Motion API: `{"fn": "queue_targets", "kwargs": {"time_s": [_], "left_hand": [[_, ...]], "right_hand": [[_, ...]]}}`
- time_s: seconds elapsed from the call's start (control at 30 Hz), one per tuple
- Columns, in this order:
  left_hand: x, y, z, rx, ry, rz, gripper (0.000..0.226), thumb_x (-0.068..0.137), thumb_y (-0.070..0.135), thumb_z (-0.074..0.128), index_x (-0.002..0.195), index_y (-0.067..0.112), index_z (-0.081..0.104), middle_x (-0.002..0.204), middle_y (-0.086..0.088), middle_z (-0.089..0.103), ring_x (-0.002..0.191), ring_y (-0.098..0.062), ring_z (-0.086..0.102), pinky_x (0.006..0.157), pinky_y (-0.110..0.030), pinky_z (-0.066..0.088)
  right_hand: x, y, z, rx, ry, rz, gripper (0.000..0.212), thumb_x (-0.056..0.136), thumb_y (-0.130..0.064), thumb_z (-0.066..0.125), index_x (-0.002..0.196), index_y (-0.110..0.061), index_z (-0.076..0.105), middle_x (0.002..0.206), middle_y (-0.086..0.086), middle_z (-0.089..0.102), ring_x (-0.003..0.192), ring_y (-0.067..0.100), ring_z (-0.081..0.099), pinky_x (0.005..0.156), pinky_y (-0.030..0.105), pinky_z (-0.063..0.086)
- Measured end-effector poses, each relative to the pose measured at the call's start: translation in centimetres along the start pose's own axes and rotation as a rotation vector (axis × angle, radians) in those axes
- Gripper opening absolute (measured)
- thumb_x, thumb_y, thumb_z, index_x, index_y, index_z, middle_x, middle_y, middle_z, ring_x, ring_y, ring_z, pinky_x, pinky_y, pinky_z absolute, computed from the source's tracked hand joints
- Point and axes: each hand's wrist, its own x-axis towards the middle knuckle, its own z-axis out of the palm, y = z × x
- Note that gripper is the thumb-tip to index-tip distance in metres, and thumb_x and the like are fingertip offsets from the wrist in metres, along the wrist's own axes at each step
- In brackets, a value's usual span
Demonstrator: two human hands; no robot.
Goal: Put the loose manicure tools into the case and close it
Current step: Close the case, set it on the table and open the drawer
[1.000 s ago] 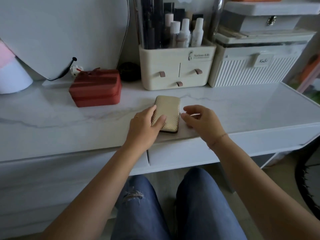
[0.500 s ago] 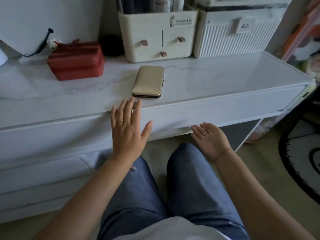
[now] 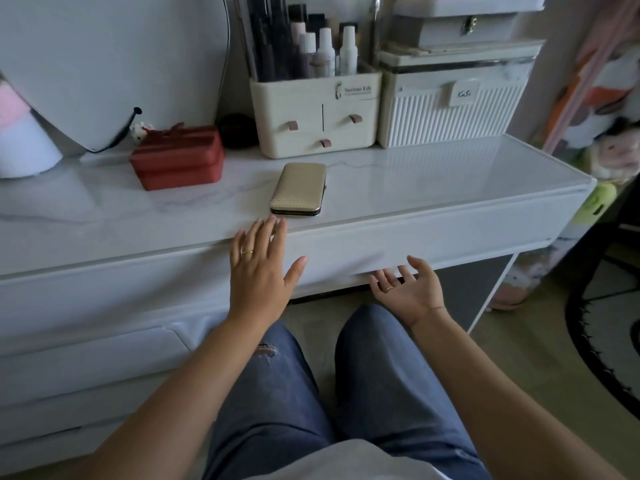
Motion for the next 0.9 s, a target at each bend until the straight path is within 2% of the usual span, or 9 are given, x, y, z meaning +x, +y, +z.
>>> {"fn": "queue_targets", "kwargs": {"time_s": [0.13,0.23,0.33,0.4,0.43,0.5,0.6,0.8,0.9], "left_hand": [[0.2,0.0,-0.4,-0.043,-0.018,-0.005,0.062,0.092,0.050,0.036,0.136,0.008,0.043,0.140,-0.013,0.047,0.130,-0.033,0.043,0.112,-0.045,0.019],[0.1,0.5,-0.8,-0.140,-0.030,-0.011,0.062,0.091,0.050,0.034,0.134,0.008,0.048,0.140,-0.013,0.048,0.131,-0.033,0.042,0.112,-0.049,0.021],[-0.4,1.5,-1.1,-0.245,0.022,0.105,0.050,0.092,0.044,0.039,0.121,0.008,0.061,0.135,-0.014,0.053,0.127,-0.033,0.046,0.108,-0.049,0.031],[-1.1,2.2,-1.1,-0.338,0.070,0.199,0.041,0.094,0.037,0.043,0.108,0.008,0.069,0.125,-0.012,0.060,0.118,-0.032,0.054,0.102,-0.043,0.038],[-1.5,2.5,-1.1,-0.389,0.093,0.219,0.037,0.094,0.034,0.045,0.102,0.008,0.070,0.117,-0.010,0.065,0.110,-0.030,0.059,0.098,-0.037,0.041],[-2.3,2.9,-1.1,-0.460,0.126,0.201,0.033,0.094,0.030,0.047,0.096,0.007,0.071,0.100,-0.006,0.069,0.092,-0.026,0.064,0.087,-0.030,0.044],[-2.7,2.8,-1.4,-0.494,0.129,0.131,0.030,0.093,0.027,0.049,0.088,0.006,0.071,0.086,-0.006,0.068,0.077,-0.027,0.064,0.073,-0.034,0.049],[-2.7,3.3,-2.5,-0.470,0.161,0.124,0.042,0.094,0.030,0.045,0.063,0.004,0.059,0.061,-0.005,0.054,0.056,-0.022,0.050,0.059,-0.019,0.027],[-3.2,3.8,-3.5,-0.515,0.117,0.138,0.053,0.095,0.038,0.039,0.055,0.004,0.051,0.056,-0.002,0.045,0.050,-0.022,0.046,0.051,-0.025,0.030]], "right_hand": [[-1.6,-0.1,-1.7,-0.027,-0.008,-0.007,0.051,0.088,-0.025,0.053,0.137,-0.015,0.039,0.136,0.013,0.047,0.123,0.030,0.048,0.096,0.043,0.042],[-4.2,-1.6,-2.2,-0.523,0.150,-0.078,0.035,0.094,-0.028,0.046,0.119,-0.004,0.048,0.109,0.014,0.058,0.099,0.028,0.060,0.085,0.039,0.049],[-7.1,-4.4,-2.6,-1.195,0.437,-0.694,0.026,0.089,-0.026,0.053,0.108,-0.007,0.053,0.093,0.006,0.059,0.075,0.015,0.058,0.067,0.028,0.048],[-8.7,-5.8,-2.2,-1.545,0.351,-1.241,0.027,0.086,-0.024,0.056,0.111,-0.016,0.052,0.104,0.003,0.056,0.088,0.012,0.052,0.079,0.027,0.042],[-9.0,-6.2,-1.9,-1.705,0.250,-1.379,0.033,0.085,-0.025,0.056,0.117,-0.017,0.052,0.112,0.004,0.054,0.101,0.015,0.050,0.090,0.032,0.039],[-8.8,-6.7,-1.3,-2.004,0.117,-1.351,0.043,0.089,-0.032,0.055,0.129,-0.019,0.049,0.129,0.005,0.053,0.123,0.021,0.044,0.110,0.044,0.026],[-8.1,-6.8,-1.5,-2.235,0.113,-1.189,0.046,0.091,-0.042,0.050,0.132,-0.024,0.049,0.136,0.001,0.049,0.133,0.022,0.037,0.117,0.049,0.009],[-8.3,-6.7,-1.3,-2.133,0.179,-1.241,0.033,0.082,-0.049,0.061,0.105,-0.025,0.061,0.109,-0.001,0.056,0.117,0.026,0.041,0.108,0.045,0.020],[-9.4,-6.5,-1.7,-2.126,0.204,-1.226,0.037,0.077,-0.060,0.056,0.093,-0.027,0.058,0.099,-0.007,0.053,0.109,0.022,0.041,0.099,0.039,0.025]]}}
